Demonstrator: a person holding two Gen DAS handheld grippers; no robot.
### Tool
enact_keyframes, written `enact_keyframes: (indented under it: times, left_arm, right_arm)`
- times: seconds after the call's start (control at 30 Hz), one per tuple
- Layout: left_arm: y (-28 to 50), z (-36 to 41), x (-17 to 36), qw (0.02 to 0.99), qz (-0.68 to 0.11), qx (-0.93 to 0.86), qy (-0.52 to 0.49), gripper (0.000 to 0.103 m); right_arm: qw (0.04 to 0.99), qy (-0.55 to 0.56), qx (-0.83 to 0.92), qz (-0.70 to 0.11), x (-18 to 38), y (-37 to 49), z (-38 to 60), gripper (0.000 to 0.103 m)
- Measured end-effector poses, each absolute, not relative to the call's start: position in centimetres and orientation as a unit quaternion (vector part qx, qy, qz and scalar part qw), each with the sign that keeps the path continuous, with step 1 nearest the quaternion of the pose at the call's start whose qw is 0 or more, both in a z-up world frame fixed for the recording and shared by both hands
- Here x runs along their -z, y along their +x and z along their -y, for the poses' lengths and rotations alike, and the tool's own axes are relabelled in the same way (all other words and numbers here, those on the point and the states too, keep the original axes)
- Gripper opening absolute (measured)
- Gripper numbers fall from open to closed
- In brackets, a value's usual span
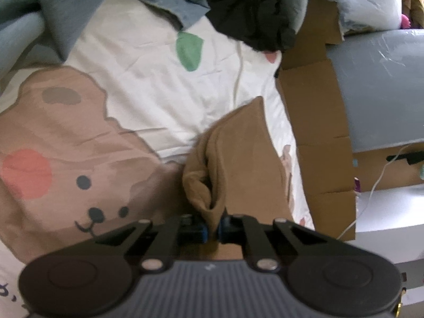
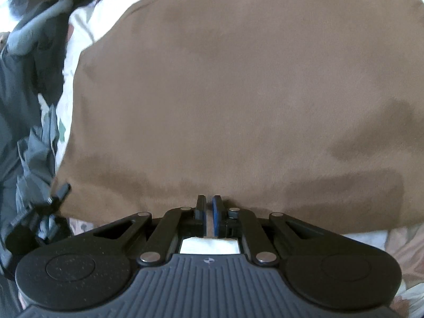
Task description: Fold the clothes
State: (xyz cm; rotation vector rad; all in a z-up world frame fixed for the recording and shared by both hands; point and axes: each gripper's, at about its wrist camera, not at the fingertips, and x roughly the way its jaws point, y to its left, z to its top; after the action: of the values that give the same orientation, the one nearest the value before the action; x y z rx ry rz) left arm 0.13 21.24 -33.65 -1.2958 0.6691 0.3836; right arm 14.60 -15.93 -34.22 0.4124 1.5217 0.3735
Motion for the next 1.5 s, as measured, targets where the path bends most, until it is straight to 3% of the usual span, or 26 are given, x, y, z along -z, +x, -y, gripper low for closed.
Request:
enact_keyframes:
  times: [0.43,0.73,0.8,0.87,0.93,1.5]
  left_arm:
    - [3.3,-18.8,29.4,0.762,-0.291,-0.100,-0.569,0.006]
    - [4.7,-18.2,27.6,0.776,-0.312,-0.094,-0.540,0.006]
    - [4.8,-18.2,27.5,0.774,-0.318,-0.098,-0.538,0.006]
    - [4.8,-18.3,27.4,0.772,-0.322,-0.098,-0.540,0.006]
    - [4.7,-18.4,27.4,0.769,-0.324,-0.099,-0.543,0.006]
    - [5.3,-19.2,27.2,0.732,-0.339,-0.076,-0.586,0.007]
  right_arm:
    - [0.671,0.173,-0.166,-0.701,35.7,13.1,15.3,0.007]
    - [0.723,0.125,-0.238,-0.636,29.7,12.7,12.8,0.006]
    - [0.737,0.107,-0.268,-0.611,28.0,12.3,11.3,0.009]
    - [0.747,0.092,-0.297,-0.588,26.6,11.5,9.8,0.031]
    - [0.756,0.076,-0.324,-0.564,25.3,11.0,8.2,0.043]
    - [0.811,-0.101,-0.402,-0.412,20.4,8.0,1.6,0.043]
